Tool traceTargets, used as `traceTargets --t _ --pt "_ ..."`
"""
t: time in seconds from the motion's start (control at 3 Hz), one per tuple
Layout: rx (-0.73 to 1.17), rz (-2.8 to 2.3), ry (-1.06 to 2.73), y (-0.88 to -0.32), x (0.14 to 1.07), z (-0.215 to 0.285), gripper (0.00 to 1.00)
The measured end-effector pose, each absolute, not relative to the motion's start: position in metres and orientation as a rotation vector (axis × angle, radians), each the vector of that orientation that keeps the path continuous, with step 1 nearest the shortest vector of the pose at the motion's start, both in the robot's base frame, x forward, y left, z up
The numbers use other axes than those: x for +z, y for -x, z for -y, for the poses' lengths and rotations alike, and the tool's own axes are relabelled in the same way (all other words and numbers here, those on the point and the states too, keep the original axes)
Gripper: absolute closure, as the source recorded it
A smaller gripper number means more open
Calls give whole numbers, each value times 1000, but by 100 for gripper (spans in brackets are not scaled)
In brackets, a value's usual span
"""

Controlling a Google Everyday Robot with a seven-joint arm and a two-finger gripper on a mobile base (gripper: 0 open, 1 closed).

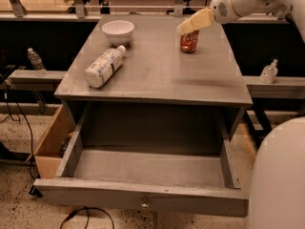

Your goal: Move coke can near blue plastic bottle

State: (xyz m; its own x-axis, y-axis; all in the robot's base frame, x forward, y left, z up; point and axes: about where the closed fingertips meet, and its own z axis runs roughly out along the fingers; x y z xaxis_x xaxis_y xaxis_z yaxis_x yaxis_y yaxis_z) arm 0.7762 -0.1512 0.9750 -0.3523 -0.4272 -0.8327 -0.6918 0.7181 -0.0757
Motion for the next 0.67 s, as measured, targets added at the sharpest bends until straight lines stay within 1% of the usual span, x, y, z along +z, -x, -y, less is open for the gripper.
traceTargets --t 0.67 --pt "368 -2027 757 -811 965 135 0"
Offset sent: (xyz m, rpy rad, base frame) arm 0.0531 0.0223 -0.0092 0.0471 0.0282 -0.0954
